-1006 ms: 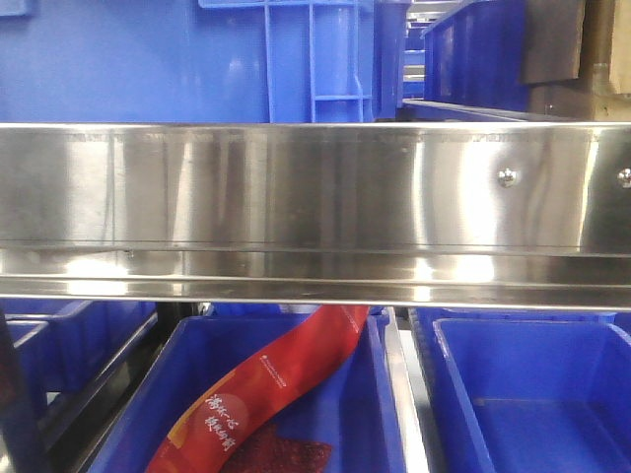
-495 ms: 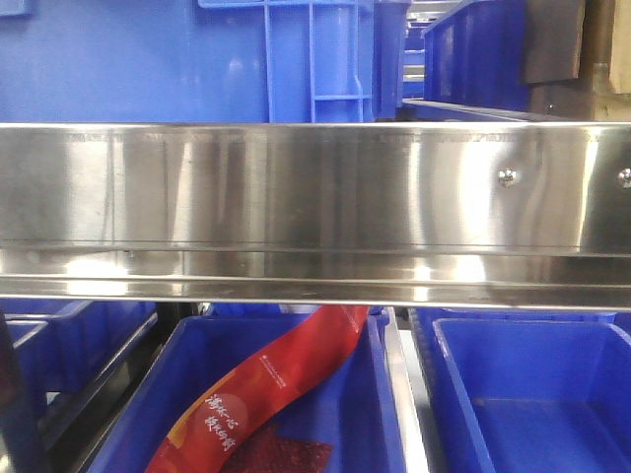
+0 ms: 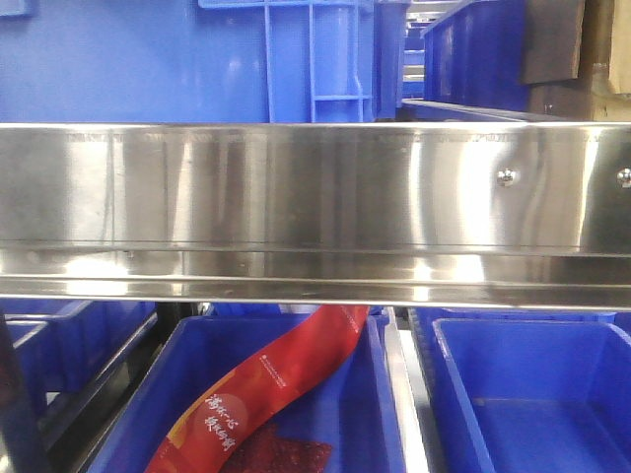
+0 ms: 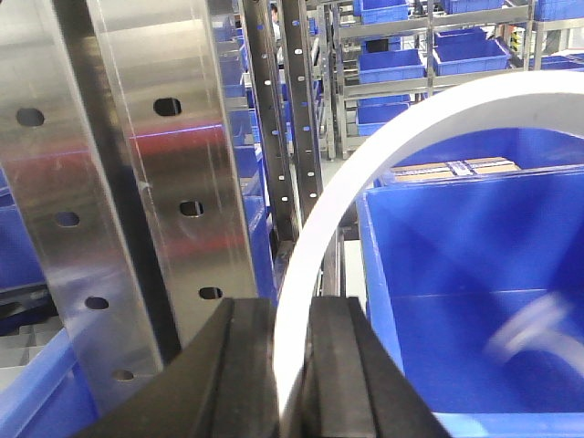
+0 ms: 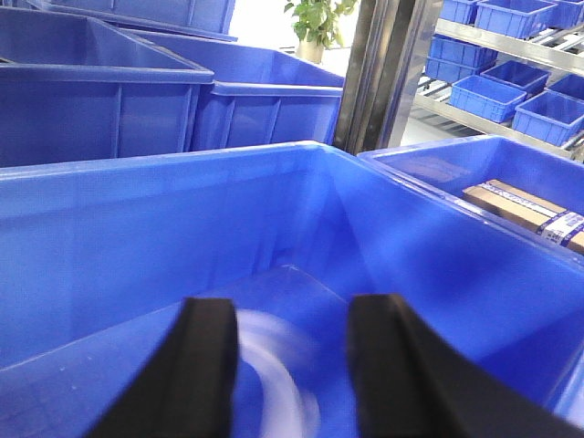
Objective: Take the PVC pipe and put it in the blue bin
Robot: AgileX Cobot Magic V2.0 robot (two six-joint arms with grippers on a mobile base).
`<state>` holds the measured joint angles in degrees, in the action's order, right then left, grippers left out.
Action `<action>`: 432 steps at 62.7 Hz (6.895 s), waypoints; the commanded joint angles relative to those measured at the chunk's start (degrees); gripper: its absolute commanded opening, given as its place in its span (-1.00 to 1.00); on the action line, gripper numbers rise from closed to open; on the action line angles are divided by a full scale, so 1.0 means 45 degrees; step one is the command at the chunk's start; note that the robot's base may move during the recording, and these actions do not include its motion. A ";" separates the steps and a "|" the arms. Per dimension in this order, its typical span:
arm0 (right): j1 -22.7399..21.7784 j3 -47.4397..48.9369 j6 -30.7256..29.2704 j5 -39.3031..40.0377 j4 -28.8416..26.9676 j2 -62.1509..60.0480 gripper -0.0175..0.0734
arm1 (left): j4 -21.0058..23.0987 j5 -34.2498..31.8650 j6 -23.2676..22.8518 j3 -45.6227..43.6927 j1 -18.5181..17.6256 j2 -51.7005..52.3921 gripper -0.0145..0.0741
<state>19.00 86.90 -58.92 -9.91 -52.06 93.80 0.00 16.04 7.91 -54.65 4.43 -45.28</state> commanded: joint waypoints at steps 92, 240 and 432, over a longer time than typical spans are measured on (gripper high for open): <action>-0.1024 -0.8039 0.0257 0.0320 0.0949 -1.0363 -0.98 | -0.0811 -0.3565 0.0013 -0.2343 -0.3338 -0.5040 -0.92; -0.1024 -1.0453 0.0316 0.2300 0.0004 -1.2686 -0.98 | -0.0908 -0.0447 -0.0079 -0.2349 -0.4259 -0.2279 -0.92; -0.1024 -1.4300 0.0316 0.2617 0.0004 -1.5416 -0.98 | 0.0435 0.2136 -0.0767 0.6524 -0.0018 0.8100 -0.92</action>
<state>14.70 22.61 -57.47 0.88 -52.39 24.72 2.13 26.29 4.37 -25.56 4.36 -9.14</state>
